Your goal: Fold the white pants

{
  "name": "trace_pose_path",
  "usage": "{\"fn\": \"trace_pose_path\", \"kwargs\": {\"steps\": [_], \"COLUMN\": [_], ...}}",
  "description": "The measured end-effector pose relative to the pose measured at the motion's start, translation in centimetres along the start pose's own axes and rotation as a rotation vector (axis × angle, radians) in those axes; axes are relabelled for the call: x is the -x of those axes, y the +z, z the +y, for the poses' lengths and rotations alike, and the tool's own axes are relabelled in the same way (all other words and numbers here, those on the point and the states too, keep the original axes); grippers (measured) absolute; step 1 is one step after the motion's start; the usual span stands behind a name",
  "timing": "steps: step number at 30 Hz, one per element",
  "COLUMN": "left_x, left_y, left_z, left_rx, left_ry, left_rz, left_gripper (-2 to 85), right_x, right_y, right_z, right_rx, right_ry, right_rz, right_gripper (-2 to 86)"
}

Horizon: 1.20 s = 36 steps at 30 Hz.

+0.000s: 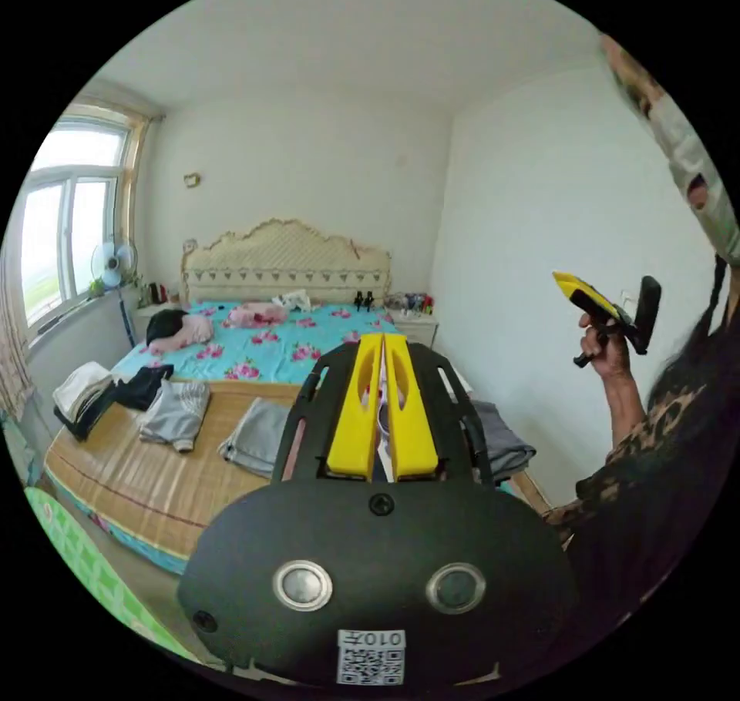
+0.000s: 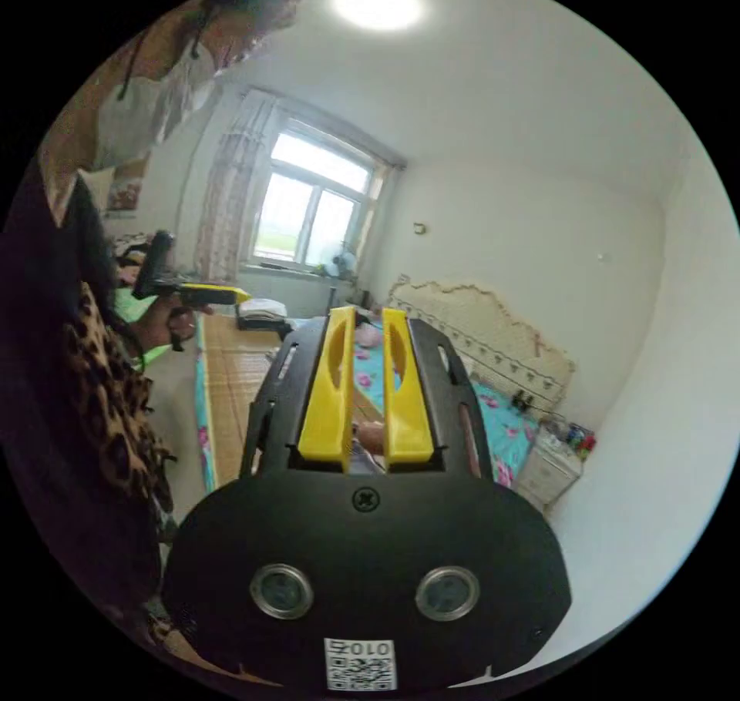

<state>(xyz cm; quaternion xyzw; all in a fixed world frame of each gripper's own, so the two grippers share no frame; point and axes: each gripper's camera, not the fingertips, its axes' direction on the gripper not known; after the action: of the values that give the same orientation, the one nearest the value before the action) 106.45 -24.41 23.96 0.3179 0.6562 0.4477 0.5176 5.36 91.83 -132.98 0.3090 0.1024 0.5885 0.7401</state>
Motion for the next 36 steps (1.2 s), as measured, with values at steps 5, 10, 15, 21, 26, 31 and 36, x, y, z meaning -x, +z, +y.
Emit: {"fn": "trace_pose_path", "kwargs": {"steps": [5, 10, 15, 21, 26, 31, 36], "left_x": [5.1, 8.9, 11.2, 5.6, 4.2, 10.0, 17.6], "left_y": [-11.5, -25.0, -30.4, -36.2, -38.8, -45.6, -50.8], "left_z": [-0.1, -0.5, -2.1, -5.5, -8.3, -7.7, -3.3], "left_rx": [-0.136, -0.315, -0.255, -0.271, -0.132, -0.149, -0.160], "left_ry": [0.105, 0.178, 0.199, 0.326, 0.461, 0.162, -0.072], "left_rz": [-0.264, -0.661, -0.613, -1.116, -1.131, -0.861, -0.976], "left_gripper": [0.0, 2.0, 4.8, 1.2, 3.1, 0.6, -0.1], "right_x": [11.2, 17.3, 24.2, 24.3, 22.8, 22.0, 24.9], "right_y": [8.1, 12.6, 18.9, 22.9, 25.9, 34.0, 44.7], "right_z": [-2.7, -1.4, 2.0, 11.2, 19.1, 24.9, 28.3], "right_rx": [-0.126, -0.373, -0.305, -0.451, -0.586, -0.554, -0.406], "right_ry": [-0.028, 0.037, -0.107, -0.001, 0.081, 0.116, 0.177], "right_rz": [0.181, 0.076, 0.111, 0.034, -0.099, -0.303, -0.386], "right_gripper": [3.5, 3.7, 7.2, 6.0, 5.6, 1.8, 1.0]}}
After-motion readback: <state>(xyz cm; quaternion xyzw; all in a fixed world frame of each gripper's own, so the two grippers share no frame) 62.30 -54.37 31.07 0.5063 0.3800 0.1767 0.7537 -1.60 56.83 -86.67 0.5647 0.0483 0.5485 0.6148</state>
